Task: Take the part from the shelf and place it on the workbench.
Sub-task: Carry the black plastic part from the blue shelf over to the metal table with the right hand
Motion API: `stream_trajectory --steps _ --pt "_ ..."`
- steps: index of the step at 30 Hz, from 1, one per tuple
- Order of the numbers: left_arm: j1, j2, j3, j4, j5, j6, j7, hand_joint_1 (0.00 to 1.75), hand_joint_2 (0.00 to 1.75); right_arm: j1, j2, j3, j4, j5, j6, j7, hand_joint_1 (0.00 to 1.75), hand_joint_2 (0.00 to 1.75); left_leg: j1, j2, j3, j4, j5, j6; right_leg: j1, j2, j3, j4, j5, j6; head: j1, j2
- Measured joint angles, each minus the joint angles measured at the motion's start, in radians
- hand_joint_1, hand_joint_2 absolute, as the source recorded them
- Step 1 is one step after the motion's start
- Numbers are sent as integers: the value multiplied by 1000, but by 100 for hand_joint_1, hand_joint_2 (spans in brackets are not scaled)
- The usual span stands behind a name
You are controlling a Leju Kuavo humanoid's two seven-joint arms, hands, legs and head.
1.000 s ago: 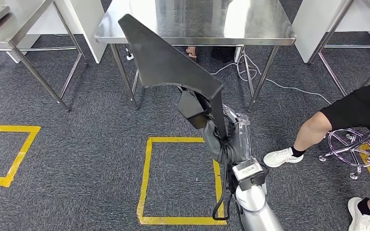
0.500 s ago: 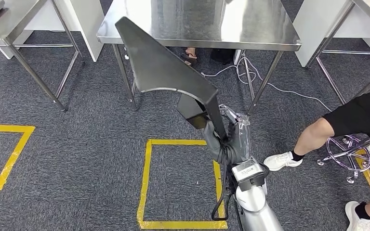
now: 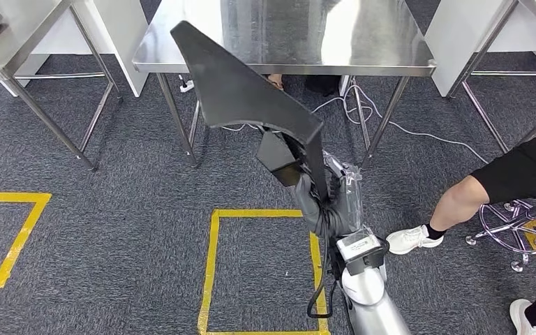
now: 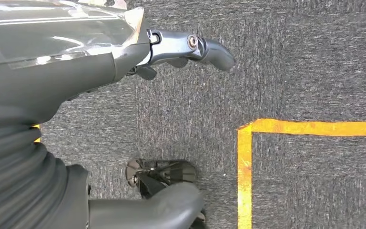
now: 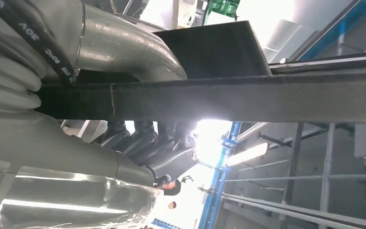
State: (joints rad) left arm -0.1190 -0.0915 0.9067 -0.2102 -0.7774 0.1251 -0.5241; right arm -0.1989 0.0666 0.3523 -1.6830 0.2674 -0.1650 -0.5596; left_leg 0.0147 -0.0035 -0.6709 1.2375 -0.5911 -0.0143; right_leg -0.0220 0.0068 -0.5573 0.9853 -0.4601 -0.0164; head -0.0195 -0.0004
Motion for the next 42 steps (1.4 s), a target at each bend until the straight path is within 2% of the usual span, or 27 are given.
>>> stream_trajectory --steps 1,2,3,4,5,6,7,11,13,15,16,17,18,20,22,24,27,29,31,32,33,35,36,37,38,41,42 --pt "1 0 0 0 0 0 0 0 175 1 0 0 0 0 0 0 175 175 4 0 -34 41 -2 -5 0 1 4 0 -5 0 0 0" --pt "1 0 0 0 0 0 0 0 175 2 0 0 0 0 0 0 175 175 8 0 -48 43 19 -8 -1 3 10 0 -10 2 0 0" --pt "2 1 0 0 0 -1 -1 0 175 3 0 0 0 0 0 0 175 175 12 1 -41 4 58 -11 -3 5 19 1 -16 5 0 0" --pt "2 1 0 0 1 -2 -2 0 175 3 0 0 0 0 0 0 175 175 15 1 -17 -63 107 -12 -5 7 29 1 -24 10 0 0" --pt "1 1 0 0 3 -3 -4 0 175 4 0 0 0 0 0 0 175 175 15 1 11 -131 142 -12 -4 8 37 1 -32 16 -1 0" --pt "1 1 1 0 6 -5 -7 0 175 3 0 0 0 0 0 0 175 175 14 0 36 -185 163 -8 -1 8 43 1 -39 23 -1 0" --pt "1 1 2 0 8 -7 -9 0 175 4 0 0 0 0 -1 0 175 175 11 -2 50 -215 168 -2 1 8 45 1 -44 30 -2 0" --pt "5 1 8 0 13 -9 -17 0 175 12 7 3 -4 3 -5 1 175 175 3 -3 63 -231 153 34 5 5 42 11 -61 50 -2 0" --pt "6 0 10 0 12 -9 -19 0 175 12 10 4 -10 7 -8 4 175 175 4 -2 75 -239 149 52 7 1 -3 98 -96 46 1 0" --pt "6 0 12 0 10 -9 -18 0 175 14 11 4 -13 9 -10 11 175 175 0 -1 84 -239 140 63 7 0 -91 244 -137 38 4 0" --pt "6 0 13 0 9 -9 -17 0 175 16 11 4 -13 10 -11 15 175 175 -2 -2 89 -239 135 65 7 0 -129 294 -144 39 4 0" --pt "6 0 14 0 8 -8 -16 0 175 18 11 4 -13 10 -11 18 175 175 -4 -3 95 -239 130 66 7 0 -149 309 -135 44 4 0" --pt "6 -1 14 0 6 -8 -16 0 175 20 11 4 -14 11 -11 20 175 175 -5 -4 103 -238 124 66 8 0 -147 280 -107 52 4 0" --pt "7 -2 14 0 3 -8 -15 0 175 20 11 4 -14 12 -11 21 175 175 -7 -7 122 -238 110 61 10 -2 -97 140 -28 63 6 0" --pt "6 -2 14 0 2 -7 -15 0 175 20 12 4 -16 12 -12 21 175 175 -11 -9 134 -237 95 52 14 -4 -52 37 18 55 7 0" --pt "5 -2 14 0 2 -7 -15 0 175 20 14 4 -17 12 -12 21 175 175 -12 -8 137 -237 85 42 19 -2 -41 21 19 37 7 0" --pt "3 -2 15 -2 1 -8 -15 0 175 19 17 3 -22 12 -12 21 175 175 -5 -4 127 -202 60 25 9 2 -28 12 14 15 5 0" --pt "3 -3 15 -3 0 -20 -9 0 175 18 20 3 -25 12 -12 22 175 175 -1 -2 74 -96 14 14 6 1 -15 9 7 3 3 0" --pt "3 -1 15 -3 -1 -50 6 0 175 19 22 3 -25 13 -12 22 175 175 4 -1 -6 27 -21 6 6 1 -7 9 -2 -3 3 0" --pt "4 1 15 -3 -1 -69 15 0 175 20 22 3 -25 13 -11 22 175 175 5 0 -33 53 -13 4 7 3 -2 10 -7 -3 2 0" --pt "4 3 16 -3 -1 -89 24 0 175 20 22 3 -24 13 -10 21 175 175 7 0 -41 38 16 3 6 4 5 10 -13 -1 2 0" --pt "4 9 16 -3 -2 -126 44 0 175 20 22 3 -22 11 -6 18 175 175 10 1 -3 -84 108 5 6 7 21 9 -27 5 2 0" --pt "4 12 16 -2 -3 -140 53 0 175 19 21 3 -21 8 -4 16 175 175 9 1 24 -148 140 8 9 7 29 10 -34 11 3 0" --pt "4 15 16 -2 -3 -151 61 0 175 17 21 3 -21 6 -2 13 175 175 7 0 42 -191 155 12 12 7 33 10 -40 16 3 0" --pt "5 18 16 -2 -4 -159 67 0 175 16 20 3 -20 5 0 12 175 175 3 -1 50 -211 155 17 14 8 34 9 -45 22 3 0" --pt "7 23 17 -2 -4 -170 75 0 175 14 19 4 -19 2 2 9 175 175 -2 -3 58 -220 147 38 16 5 35 10 -55 38 4 0" --pt "8 24 17 -2 -5 -173 75 0 175 12 18 4 -19 2 2 8 175 175 -1 -2 65 -226 146 46 16 3 27 29 -65 41 5 0"
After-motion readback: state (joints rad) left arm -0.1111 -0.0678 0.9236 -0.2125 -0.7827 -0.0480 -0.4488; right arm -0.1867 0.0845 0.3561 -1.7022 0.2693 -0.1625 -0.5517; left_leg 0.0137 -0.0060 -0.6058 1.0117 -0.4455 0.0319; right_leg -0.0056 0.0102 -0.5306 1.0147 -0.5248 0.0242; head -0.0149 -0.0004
